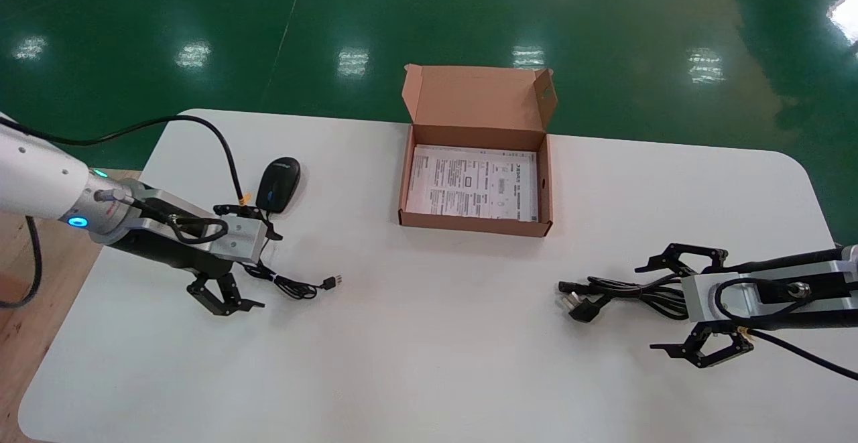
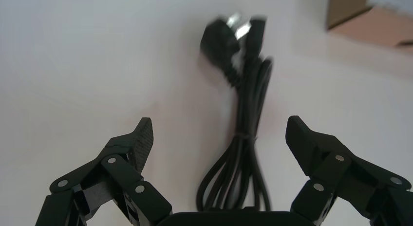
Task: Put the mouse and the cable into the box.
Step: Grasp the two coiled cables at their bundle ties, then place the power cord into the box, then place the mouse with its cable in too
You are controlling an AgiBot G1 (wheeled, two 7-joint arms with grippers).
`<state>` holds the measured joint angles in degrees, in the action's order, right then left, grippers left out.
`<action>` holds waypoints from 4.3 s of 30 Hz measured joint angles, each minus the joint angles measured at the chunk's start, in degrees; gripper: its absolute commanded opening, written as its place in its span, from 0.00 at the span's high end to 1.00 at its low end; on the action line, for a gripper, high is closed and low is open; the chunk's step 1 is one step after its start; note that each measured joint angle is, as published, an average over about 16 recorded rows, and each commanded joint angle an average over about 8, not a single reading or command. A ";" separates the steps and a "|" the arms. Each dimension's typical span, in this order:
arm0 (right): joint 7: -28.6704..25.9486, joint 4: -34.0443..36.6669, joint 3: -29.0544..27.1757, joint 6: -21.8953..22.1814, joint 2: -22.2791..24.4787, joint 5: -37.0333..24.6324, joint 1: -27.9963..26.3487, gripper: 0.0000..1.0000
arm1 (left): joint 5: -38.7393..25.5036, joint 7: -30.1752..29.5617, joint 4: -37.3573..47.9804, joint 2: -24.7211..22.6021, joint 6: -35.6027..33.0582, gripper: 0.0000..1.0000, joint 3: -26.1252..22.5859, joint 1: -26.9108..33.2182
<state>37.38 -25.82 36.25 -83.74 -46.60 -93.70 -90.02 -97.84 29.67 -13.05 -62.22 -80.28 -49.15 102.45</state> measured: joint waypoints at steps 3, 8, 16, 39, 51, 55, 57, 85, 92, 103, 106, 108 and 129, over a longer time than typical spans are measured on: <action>1.77 3.91 0.34 1.06 -1.36 -0.72 -0.83 0.00 | -0.17 2.66 3.23 -1.17 1.44 0.00 -0.05 0.21; 3.82 9.28 0.63 2.67 -3.14 -1.42 -1.80 0.02 | -0.09 5.62 7.19 -2.51 3.32 0.06 0.07 0.30; 4.88 12.92 0.59 3.79 -4.39 -1.46 -2.33 0.98 | 0.26 7.25 9.60 -3.22 4.79 1.00 0.35 0.15; 4.58 11.68 0.49 3.48 -3.97 -1.23 -2.05 1.00 | 0.34 7.00 8.55 -2.87 4.17 1.00 0.35 0.03; 4.52 11.43 0.45 3.41 -3.89 -1.18 -2.01 1.00 | 0.35 6.95 8.35 -2.82 4.04 1.00 0.34 0.00; 4.51 11.40 0.45 3.40 -3.88 -1.16 -2.00 1.00 | 0.35 6.94 8.32 -2.81 4.03 1.00 0.35 -0.01; 4.51 11.38 0.45 3.39 -3.87 -1.16 -2.00 1.00 | 0.35 6.93 8.31 -2.80 4.03 1.00 0.35 -0.01; 5.34 8.00 -4.29 15.87 -12.67 3.75 -11.92 1.00 | 15.85 18.00 -0.39 3.07 2.84 1.00 11.85 19.30; 10.46 11.91 -4.79 22.23 -20.88 4.62 -10.83 1.00 | 19.85 23.05 0.20 0.60 2.92 1.00 14.54 21.45; 17.45 19.00 -4.69 30.19 -28.02 4.47 -9.44 1.00 | 19.31 25.82 4.61 -2.46 3.27 1.00 14.13 23.02; 18.53 20.00 -4.72 31.85 -28.99 4.52 -9.10 1.00 | 18.86 26.22 5.56 -2.87 3.14 1.00 13.81 23.39; 19.07 20.41 -4.77 32.64 -29.50 4.63 -8.88 1.00 | 18.57 26.44 6.12 -3.06 3.01 1.00 13.61 23.62; 20.04 21.22 -4.53 28.88 -30.28 5.90 -7.63 0.00 | 16.15 27.10 9.72 -3.41 1.88 1.00 11.92 24.56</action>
<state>57.42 -4.59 31.72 -54.86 -76.88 -87.80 -97.65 -81.69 56.77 -3.33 -65.64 -78.40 -37.23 127.01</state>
